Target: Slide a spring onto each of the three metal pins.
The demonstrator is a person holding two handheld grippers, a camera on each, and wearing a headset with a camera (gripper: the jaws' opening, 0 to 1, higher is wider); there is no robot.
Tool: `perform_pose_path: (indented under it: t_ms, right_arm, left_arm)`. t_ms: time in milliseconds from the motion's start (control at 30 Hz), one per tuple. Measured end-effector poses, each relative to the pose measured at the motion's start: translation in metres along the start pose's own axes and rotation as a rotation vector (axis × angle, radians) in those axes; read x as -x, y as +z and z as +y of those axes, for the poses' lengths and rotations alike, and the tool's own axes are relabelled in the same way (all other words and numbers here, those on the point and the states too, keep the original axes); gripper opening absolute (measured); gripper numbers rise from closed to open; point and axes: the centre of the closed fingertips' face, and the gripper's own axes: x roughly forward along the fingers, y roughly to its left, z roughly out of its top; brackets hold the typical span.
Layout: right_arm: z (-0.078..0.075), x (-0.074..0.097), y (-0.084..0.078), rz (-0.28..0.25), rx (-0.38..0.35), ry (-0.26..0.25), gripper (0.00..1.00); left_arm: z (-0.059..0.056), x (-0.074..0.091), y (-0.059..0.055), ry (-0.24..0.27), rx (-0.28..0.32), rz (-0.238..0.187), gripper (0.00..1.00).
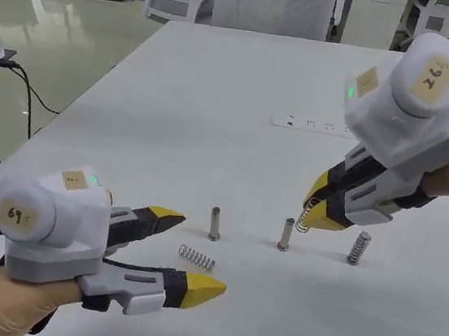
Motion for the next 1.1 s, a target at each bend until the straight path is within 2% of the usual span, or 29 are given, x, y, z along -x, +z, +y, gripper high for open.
perform_pose_path:
  t_ms: [267,567,1100]
  right_arm:
    - [-0.012,-0.005,-0.002,0.007,-0.02,-0.006,0.08]
    - [-0.03,-0.019,-0.008,0.019,-0.048,-0.022,0.08]
    - [-0.04,-0.039,-0.014,0.032,-0.092,0.006,0.08]
  left_arm:
    - [-0.001,-0.001,-0.003,-0.005,-0.004,0.007,0.63]
    - [-0.003,-0.003,-0.005,-0.012,-0.007,0.015,0.63]
    - [-0.003,-0.003,-0.008,-0.01,-0.001,0.023,0.63]
